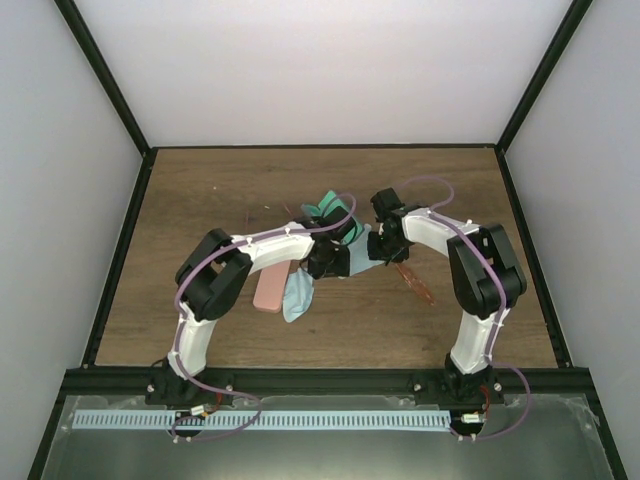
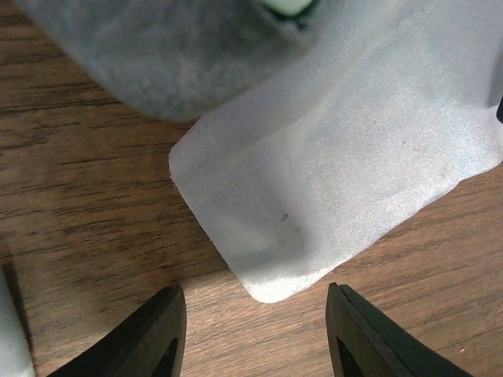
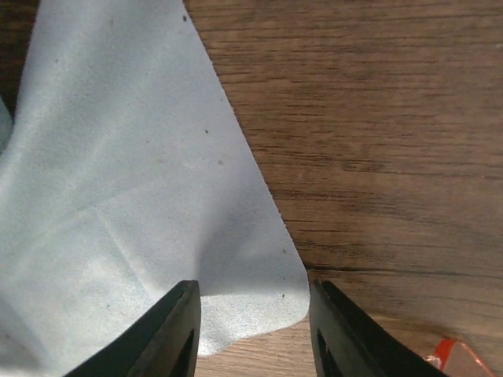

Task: Organize the sunglasses
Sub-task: Adjust the glasses cleaning cloth at the center of the board.

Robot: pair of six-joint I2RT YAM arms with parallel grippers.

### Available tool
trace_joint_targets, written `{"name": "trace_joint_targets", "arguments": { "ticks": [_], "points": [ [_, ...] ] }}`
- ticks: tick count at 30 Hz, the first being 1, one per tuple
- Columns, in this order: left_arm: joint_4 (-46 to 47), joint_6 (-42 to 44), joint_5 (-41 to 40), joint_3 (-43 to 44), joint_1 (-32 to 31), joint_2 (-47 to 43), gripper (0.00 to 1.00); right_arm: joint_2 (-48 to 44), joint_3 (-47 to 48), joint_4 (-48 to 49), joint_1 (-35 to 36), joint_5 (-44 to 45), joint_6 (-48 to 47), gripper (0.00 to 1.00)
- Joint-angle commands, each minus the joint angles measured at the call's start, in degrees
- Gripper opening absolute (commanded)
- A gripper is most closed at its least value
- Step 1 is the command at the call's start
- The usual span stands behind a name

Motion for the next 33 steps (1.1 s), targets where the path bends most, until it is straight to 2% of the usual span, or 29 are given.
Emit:
{"name": "trace_joint_targets", "arguments": {
  "ticks": [1,5,14,20,21,22,24,26,29,33],
  "points": [
    [-2.03,-1.65,0.02,0.45,-1.04,1.52,0.5,0.81,-0.08,0.6,0.15,0.77,-0.4,0.36],
    [-2.46,-1.89,-0.2,0.35,-1.2,1.11,0.49,0.11,-1.29,0.82,0.2,-0.09,-0.3,0.24],
    [-3.97,-0.85,-1.8,-0.53,-1.24,-0.82,0.49,-5.41,-6.46,1.1,0.48,-3.6,1.55,0.21],
    [-3.03,-1.24,-1.36,-1.76,-1.2,-1.36,0.48,-7.03,-9.26,2.52,0.77,-4.27,2.31,0.14],
    [-2.94,-1.24,-1.29,-1.76,-1.24,-1.32,0.48,-6.86,-9.23,2.58,0.71,-4.05,2.34,0.15],
    [-2.88,-1.24,-1.14,-1.76,-1.25,-1.2,0.48,-6.53,-8.91,2.47,0.7,-3.72,2.38,0.2],
    [-2.64,-1.24,-0.96,-1.91,-1.25,-1.18,0.48,-5.58,-7.63,1.82,0.56,-2.69,2.52,0.4],
    [-2.52,-1.33,-0.92,-1.98,-1.2,-1.3,0.48,-4.41,-6.03,1.18,-0.12,-2.17,2.32,0.46],
    [-2.6,-1.16,-1.07,-2.03,-1.22,-1.47,0.48,-2.59,-4.15,1.05,-1.25,-1.14,1.57,0.47],
    [-3.1,-0.86,-1.41,-1.79,-1.18,-1.53,0.48,-0.46,-2.06,0.69,-1.76,-1.19,0.78,0.38]
  ]
}}
